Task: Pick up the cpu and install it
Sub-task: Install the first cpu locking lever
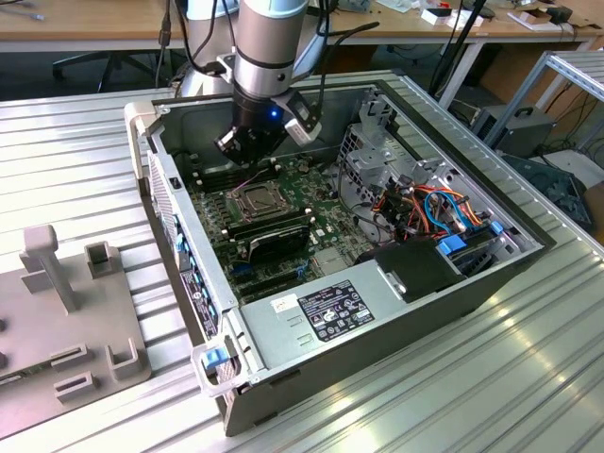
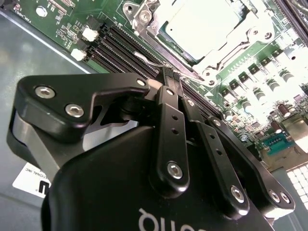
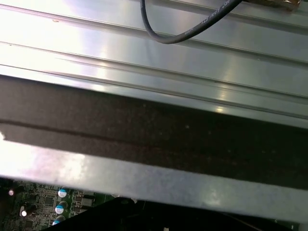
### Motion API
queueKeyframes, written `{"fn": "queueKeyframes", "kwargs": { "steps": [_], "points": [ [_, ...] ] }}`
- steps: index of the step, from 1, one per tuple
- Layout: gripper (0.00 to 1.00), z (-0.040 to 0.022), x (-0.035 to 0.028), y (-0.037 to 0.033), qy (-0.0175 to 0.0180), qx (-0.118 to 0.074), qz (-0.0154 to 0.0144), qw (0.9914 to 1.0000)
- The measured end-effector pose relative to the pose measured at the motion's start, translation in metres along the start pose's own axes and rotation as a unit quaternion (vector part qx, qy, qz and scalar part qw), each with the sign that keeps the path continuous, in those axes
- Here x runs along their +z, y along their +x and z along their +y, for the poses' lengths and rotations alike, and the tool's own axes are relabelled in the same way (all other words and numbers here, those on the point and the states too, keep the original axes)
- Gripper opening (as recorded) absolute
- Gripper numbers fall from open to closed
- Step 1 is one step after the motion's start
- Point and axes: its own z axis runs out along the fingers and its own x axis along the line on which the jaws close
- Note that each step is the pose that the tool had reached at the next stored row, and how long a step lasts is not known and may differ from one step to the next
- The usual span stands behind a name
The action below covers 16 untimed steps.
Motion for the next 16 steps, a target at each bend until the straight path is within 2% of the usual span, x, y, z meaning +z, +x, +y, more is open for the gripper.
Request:
{"fn": "queueKeyframes", "kwargs": {
  "steps": [16],
  "points": [
    [0.11,-0.0004,0.0031,-0.0013,-0.0001,0.000,-0.0001,1.00000]
  ]
}}
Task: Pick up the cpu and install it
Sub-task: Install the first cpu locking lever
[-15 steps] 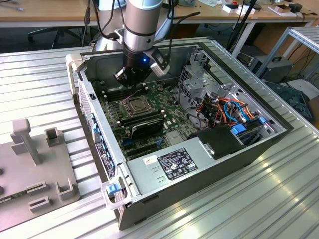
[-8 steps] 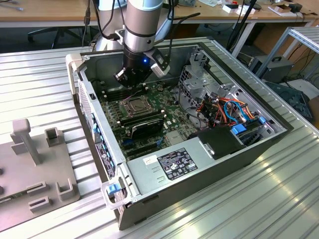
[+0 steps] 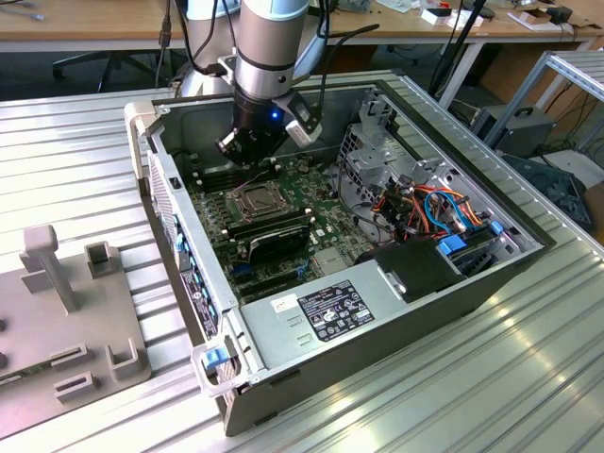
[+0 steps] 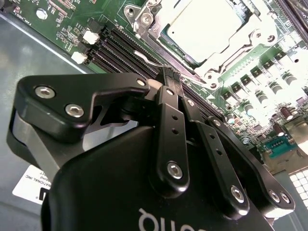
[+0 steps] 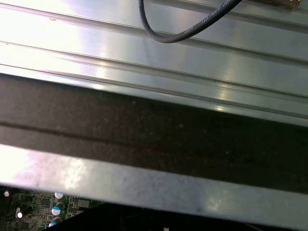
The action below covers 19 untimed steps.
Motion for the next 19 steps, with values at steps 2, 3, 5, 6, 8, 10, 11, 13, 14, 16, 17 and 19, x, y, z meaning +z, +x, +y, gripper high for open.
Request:
{"fn": "queueKeyframes", "kwargs": {
  "steps": [2,3,5,6,8,10,11,13,14,16,17,19],
  "points": [
    [0.11,-0.0001,0.0013,0.0000,0.0002,0.000,0.0002,1.00000],
    [0.11,-0.0002,0.0022,-0.0001,0.0001,0.000,0.0001,1.00000],
    [0.11,-0.0004,0.0043,-0.0001,0.0002,0.001,0.0001,1.00000],
    [0.11,-0.0004,0.0053,-0.0002,0.0002,0.001,0.0001,1.00000],
    [0.11,-0.0005,0.0063,-0.0002,0.0002,0.001,0.0001,1.00000],
    [0.11,-0.0006,0.0065,-0.0001,0.0003,0.001,0.0002,1.00000],
    [0.11,-0.0006,0.0065,-0.0001,0.0004,0.001,0.0002,1.00000],
    [0.11,-0.0005,0.0067,-0.0002,0.0002,0.001,0.0001,1.00000],
    [0.11,-0.0005,0.0067,-0.0002,0.0002,0.001,0.0001,1.00000],
    [0.11,-0.0006,0.0075,-0.0004,0.0001,0.001,0.0000,1.00000],
    [0.11,-0.0007,0.0082,-0.0006,0.0002,0.001,0.0001,1.00000],
    [0.11,-0.0008,0.0090,-0.0007,0.0002,0.001,0.0001,1.00000]
  ]
}}
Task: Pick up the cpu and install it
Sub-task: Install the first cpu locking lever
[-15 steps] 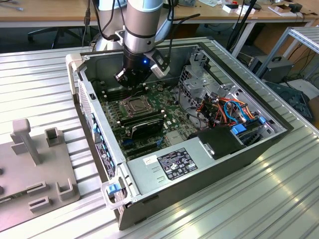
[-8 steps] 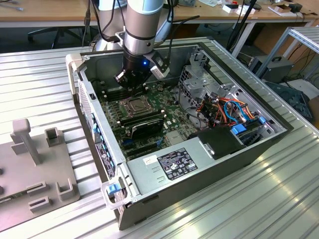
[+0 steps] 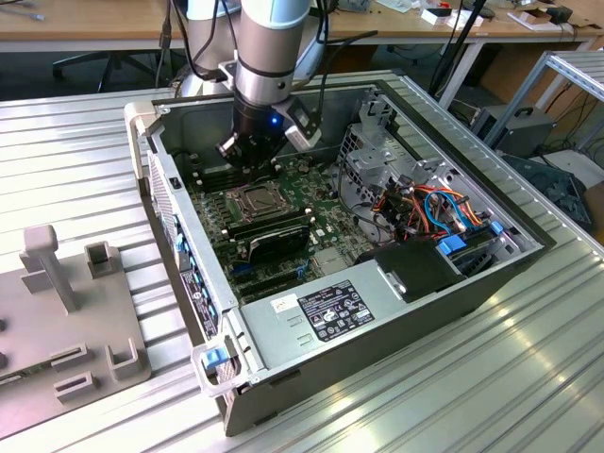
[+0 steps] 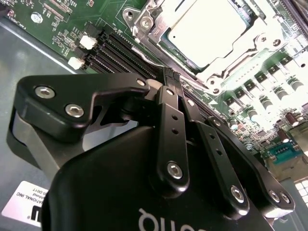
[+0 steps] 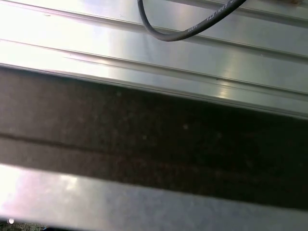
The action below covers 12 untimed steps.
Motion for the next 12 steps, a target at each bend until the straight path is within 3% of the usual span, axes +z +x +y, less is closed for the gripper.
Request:
{"fn": "queueKeyframes", "kwargs": {
  "steps": [12],
  "points": [
    [0.11,-0.0009,0.0017,-0.0003,0.0001,0.000,0.0000,1.00000]
  ]
}}
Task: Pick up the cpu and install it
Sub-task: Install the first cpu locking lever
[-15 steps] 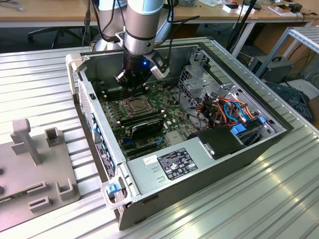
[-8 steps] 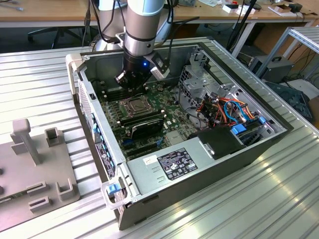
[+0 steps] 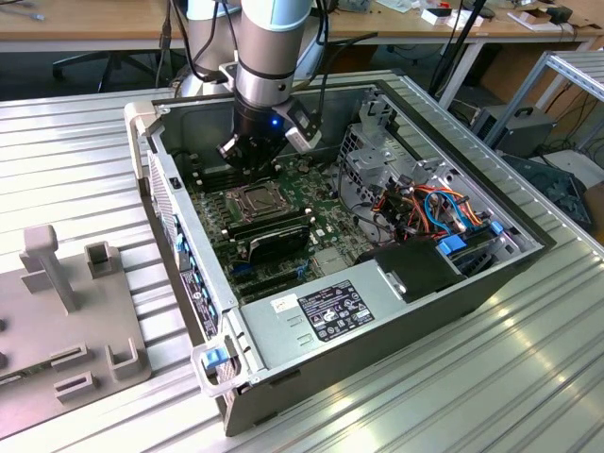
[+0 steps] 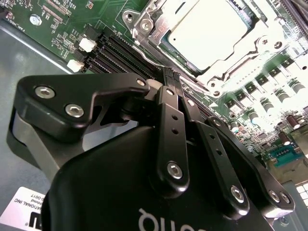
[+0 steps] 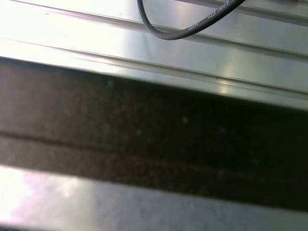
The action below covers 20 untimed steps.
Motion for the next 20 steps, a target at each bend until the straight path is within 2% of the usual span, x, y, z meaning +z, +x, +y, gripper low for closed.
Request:
{"fn": "queueKeyframes", "kwargs": {
  "steps": [11,20],
  "points": [
    [0.11,0.0000,0.0001,-0.0001,0.0000,0.000,0.0000,1.00000],
    [0.11,-0.0007,0.0008,-0.0042,0.0000,0.000,0.0000,1.00000]
  ]
}}
